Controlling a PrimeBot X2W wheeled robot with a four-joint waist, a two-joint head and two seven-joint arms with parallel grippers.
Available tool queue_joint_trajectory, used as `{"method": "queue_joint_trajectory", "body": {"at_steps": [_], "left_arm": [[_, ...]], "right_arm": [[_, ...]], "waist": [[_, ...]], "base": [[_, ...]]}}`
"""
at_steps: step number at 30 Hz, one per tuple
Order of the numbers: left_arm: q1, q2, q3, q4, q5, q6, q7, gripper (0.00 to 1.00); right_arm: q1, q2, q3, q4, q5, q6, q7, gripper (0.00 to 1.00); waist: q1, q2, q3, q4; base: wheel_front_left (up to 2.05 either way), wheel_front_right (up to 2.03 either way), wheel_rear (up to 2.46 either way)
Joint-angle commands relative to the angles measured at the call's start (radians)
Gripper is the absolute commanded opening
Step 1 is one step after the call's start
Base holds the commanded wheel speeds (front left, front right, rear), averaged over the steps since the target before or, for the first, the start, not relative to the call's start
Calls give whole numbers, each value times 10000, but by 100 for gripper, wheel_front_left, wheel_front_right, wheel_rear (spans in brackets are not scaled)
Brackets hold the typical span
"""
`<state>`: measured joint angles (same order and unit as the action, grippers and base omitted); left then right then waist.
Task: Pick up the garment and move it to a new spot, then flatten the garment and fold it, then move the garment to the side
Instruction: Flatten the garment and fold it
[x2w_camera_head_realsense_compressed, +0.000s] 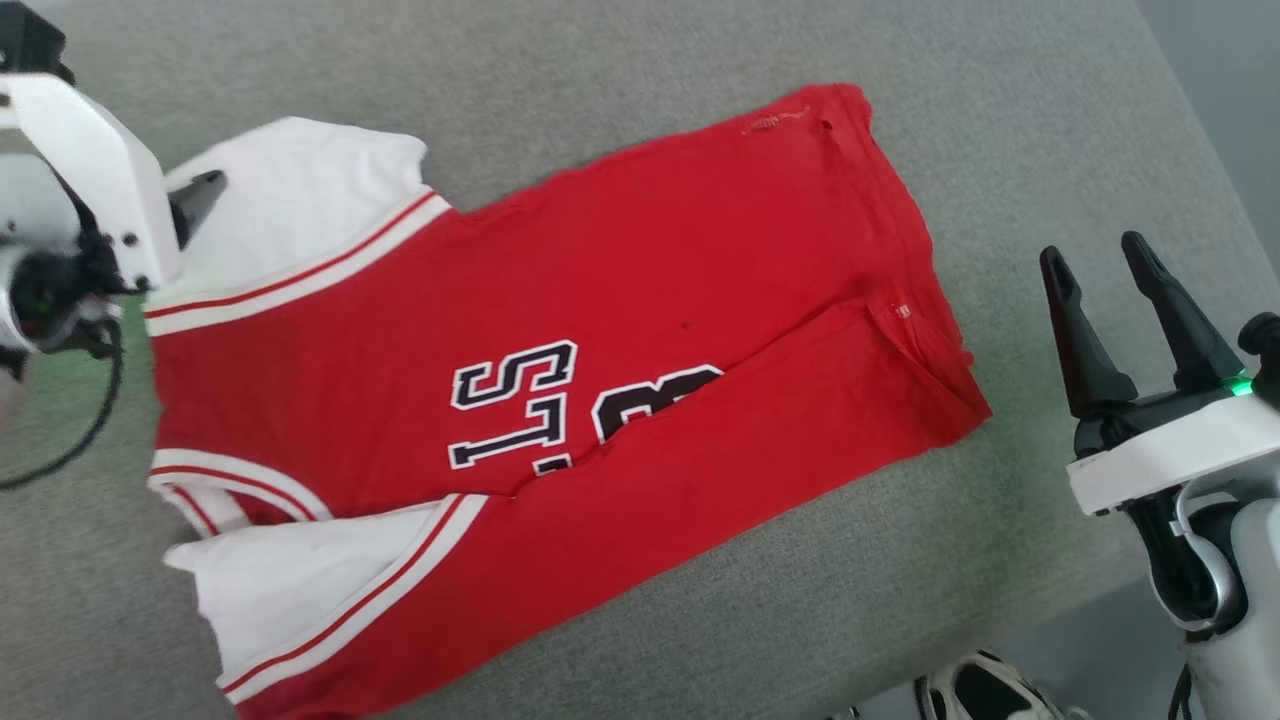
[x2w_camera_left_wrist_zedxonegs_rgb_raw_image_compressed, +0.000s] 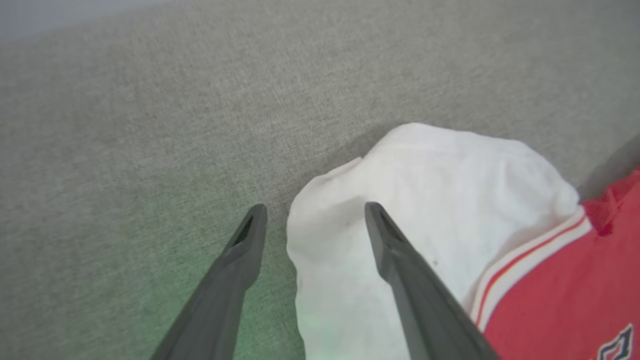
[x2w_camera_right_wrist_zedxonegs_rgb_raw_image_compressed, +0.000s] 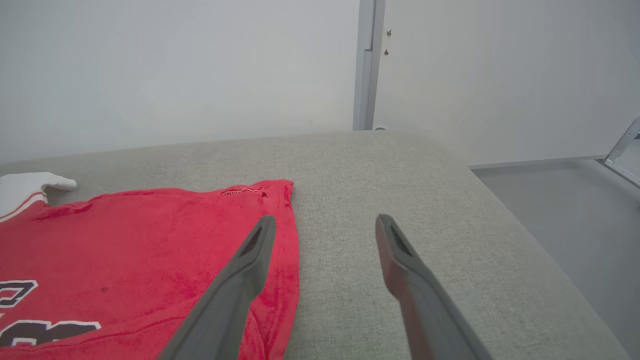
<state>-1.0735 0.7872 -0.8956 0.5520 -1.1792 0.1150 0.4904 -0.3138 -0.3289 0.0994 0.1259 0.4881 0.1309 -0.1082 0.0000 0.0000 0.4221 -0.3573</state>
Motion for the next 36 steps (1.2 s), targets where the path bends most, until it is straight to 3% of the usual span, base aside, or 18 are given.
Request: {"method": "queue_joint_trajectory", "body": {"at_steps": [1,3,6,7,8,10,12,18,27,32,36], "left_arm": [[-634,-74,-172,608,-86,166,1086,100],[-881,-166,-337,971,-183,248,1928,100],[-1078,-297,-569,1197,-351,24,2960,100],[-1127,-359,-562,1223,-473,-19,3206,93],[-1166,-431,-557,1220,-522,-56,3385,55],[-1203,-595,-566,1174,-736,-203,3740,36],[-1268,-731,-584,1113,-838,-316,3899,0],[-1514,-1041,-516,1096,-628,-581,3303,0],[-2111,-2218,-720,1410,-208,-1300,2617,0],[-2353,-2715,-818,1684,-83,-1576,2305,0],[-2484,-3014,-864,1867,-3,-1738,2080,0]], "right_arm": [[-102,-76,25,166,95,-6,-124,100],[-120,-131,37,245,148,-6,-180,100],[-226,-223,116,279,188,-6,-136,100],[-274,-271,178,274,217,-6,-81,100],[-327,-326,213,269,210,-6,-22,100],[-491,-500,422,255,185,-6,165,100],[-759,-674,656,233,169,-6,384,100],[-1785,-1164,1573,529,454,-6,1253,100],[-5042,-2607,3799,2423,2156,-6,4611,100],[-6326,-2908,4410,3601,3015,-6,6066,100],[-7013,-2991,4814,4360,3444,-6,6579,100]], "waist": [[0,0,342,-289],[0,0,437,-322],[0,0,513,-286],[0,0,537,-249],[0,0,555,-203],[0,0,584,-86],[0,0,611,54],[0,0,718,392],[0,0,1111,1478],[0,0,1300,1924],[0,0,1441,2168]], "base": [[0,0,0],[0,0,0],[0,0,0],[0,0,0],[0,0,0],[0,0,0],[0,0,0],[0,0,0],[0,0,0],[0,0,0],[0,0,0]]}}
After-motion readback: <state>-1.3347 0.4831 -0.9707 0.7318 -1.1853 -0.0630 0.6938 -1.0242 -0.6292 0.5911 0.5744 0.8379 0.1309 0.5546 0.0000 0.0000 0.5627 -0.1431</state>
